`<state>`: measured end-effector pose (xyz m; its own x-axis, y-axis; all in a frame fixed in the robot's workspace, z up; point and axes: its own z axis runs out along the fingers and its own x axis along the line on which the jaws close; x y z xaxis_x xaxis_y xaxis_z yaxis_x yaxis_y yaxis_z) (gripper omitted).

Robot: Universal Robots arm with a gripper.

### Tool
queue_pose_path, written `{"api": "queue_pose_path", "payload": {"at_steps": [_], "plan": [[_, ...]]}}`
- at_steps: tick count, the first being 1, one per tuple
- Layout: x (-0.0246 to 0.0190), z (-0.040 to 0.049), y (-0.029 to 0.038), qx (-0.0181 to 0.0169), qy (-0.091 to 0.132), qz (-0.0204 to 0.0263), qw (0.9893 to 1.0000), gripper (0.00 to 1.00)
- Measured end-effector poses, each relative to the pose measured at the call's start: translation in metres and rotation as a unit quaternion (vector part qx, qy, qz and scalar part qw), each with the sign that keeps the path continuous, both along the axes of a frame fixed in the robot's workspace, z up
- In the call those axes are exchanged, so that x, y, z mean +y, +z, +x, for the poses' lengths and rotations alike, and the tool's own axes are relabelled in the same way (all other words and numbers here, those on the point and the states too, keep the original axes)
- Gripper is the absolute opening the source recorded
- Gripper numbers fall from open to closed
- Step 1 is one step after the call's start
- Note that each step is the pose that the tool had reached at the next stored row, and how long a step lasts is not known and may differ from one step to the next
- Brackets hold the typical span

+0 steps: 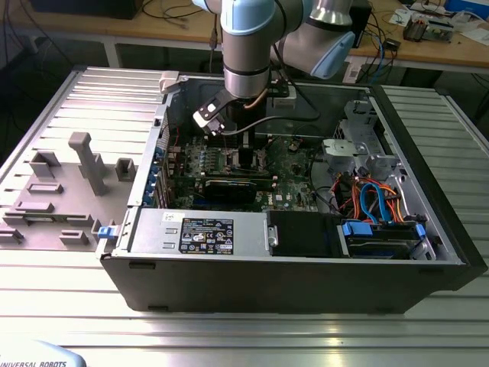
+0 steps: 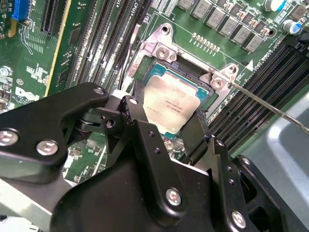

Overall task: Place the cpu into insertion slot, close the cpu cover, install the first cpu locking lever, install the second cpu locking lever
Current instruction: 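Place the cpu into insertion slot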

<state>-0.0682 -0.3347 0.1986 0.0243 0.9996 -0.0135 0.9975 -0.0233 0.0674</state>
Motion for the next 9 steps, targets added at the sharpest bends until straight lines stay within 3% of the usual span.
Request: {"api": "queue_pose_path", "payload": {"at_steps": [9], "plan": [[0.0022,-0.0001,0.0012,0.0001,-0.001,-0.0041,1.0,0.54]]}}
